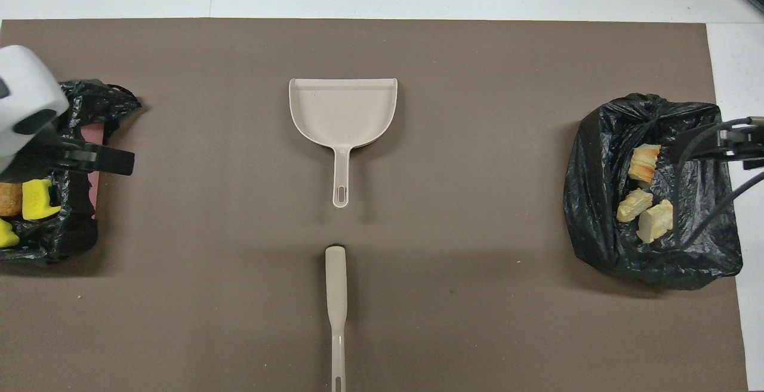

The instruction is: Sweep and dump trash in bin

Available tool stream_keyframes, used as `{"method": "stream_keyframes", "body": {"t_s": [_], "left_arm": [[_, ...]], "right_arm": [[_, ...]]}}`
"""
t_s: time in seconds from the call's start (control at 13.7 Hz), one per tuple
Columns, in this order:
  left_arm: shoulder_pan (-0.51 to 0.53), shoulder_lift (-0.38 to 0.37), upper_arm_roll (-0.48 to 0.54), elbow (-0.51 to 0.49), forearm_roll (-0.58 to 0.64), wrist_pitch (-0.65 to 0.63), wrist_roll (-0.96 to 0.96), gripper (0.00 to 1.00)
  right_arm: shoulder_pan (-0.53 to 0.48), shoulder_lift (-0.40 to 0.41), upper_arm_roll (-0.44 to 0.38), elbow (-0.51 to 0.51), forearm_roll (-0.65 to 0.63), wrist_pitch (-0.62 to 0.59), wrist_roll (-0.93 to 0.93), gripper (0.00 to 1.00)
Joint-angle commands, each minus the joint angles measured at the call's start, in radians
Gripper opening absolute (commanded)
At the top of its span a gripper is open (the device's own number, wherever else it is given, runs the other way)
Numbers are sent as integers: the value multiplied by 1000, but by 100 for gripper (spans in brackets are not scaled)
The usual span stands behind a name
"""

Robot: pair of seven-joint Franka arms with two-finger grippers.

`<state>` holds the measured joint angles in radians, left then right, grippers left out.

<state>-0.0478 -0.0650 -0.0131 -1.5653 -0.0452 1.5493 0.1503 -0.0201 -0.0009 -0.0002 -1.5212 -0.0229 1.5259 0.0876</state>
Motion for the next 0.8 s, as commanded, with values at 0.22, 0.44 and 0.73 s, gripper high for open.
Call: {"method": "stream_keyframes", "body": {"t_s": [0.22, 0.44, 0.73], "left_arm": [[20, 120, -16, 182, -13, -87, 21, 100], [22, 116, -18, 180, -8, -78, 20, 100], [20, 110, -18, 177, 14, -78, 20, 100]], "right_arm": [[-11, -13, 8, -16, 15, -3, 7, 100], [-9, -13, 8, -16, 15, -3, 7, 100], [-9, -13, 8, -16, 15, -3, 7, 100]]}}
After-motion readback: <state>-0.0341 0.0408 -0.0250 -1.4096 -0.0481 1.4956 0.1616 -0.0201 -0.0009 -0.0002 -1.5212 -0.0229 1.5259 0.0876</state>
